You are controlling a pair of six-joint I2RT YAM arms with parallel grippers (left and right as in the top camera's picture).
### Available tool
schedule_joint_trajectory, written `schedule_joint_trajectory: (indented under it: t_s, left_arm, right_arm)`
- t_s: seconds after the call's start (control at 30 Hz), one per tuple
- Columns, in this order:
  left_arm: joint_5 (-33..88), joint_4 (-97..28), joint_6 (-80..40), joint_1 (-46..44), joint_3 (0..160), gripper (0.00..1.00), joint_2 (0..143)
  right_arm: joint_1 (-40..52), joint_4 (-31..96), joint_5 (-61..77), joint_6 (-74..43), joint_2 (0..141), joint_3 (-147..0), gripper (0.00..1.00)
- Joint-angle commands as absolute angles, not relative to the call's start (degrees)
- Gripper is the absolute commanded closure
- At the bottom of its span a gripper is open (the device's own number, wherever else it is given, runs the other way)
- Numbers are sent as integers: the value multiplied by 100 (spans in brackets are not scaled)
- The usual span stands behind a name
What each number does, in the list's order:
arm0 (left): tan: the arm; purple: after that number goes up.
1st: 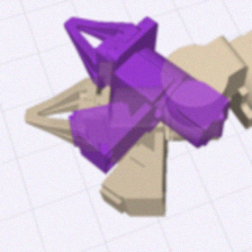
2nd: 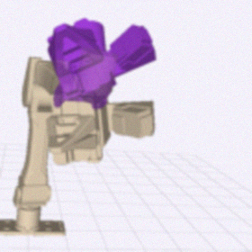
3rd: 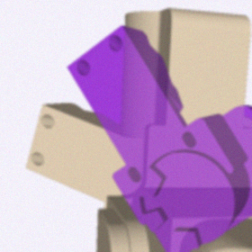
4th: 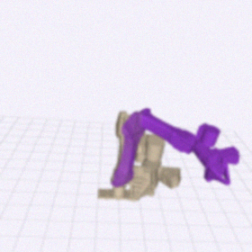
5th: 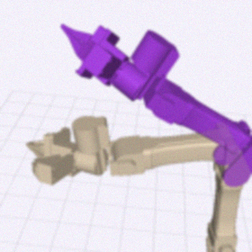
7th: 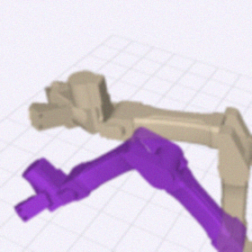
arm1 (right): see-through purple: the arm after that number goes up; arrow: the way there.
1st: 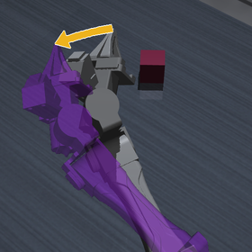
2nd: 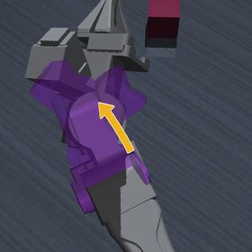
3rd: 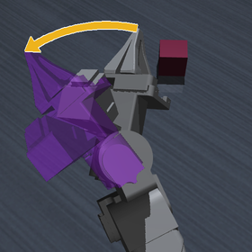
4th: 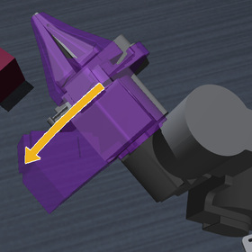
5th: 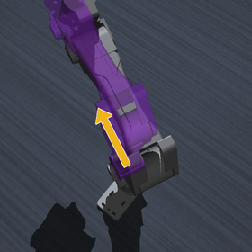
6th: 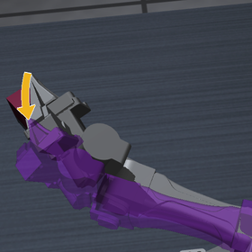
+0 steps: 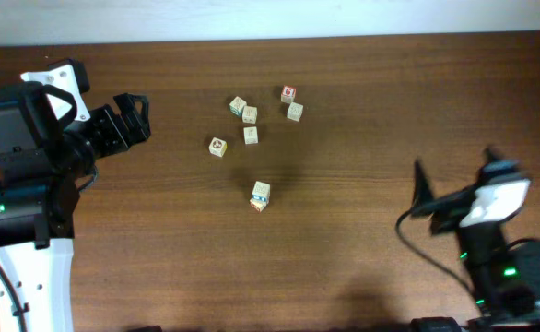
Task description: Rotate 3 blocks
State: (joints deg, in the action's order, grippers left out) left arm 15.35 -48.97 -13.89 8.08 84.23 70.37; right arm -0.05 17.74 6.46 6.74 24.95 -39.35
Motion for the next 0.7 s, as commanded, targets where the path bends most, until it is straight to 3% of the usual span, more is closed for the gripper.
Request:
schedule_joint_trajectory:
  t_s: [0.0,0.07,0.17,0.67]
  left_arm:
    - [1498,-4897,-1334,832,8427,1,6969]
    - [1498,-4897,-1334,832,8427,1,6969]
    - [1498,-4897,-1334,832,8427,1,6969]
    - [1498,-4897,-1334,832,8427,1,6967]
  right_arm:
    - [-60,766,843,751,1592,-2241,2]
    - [-60,69,843,749,913,-1090,2]
    - [-60,119,840,749,198,-303,2]
    - [117,366,843,751,19,-34,1]
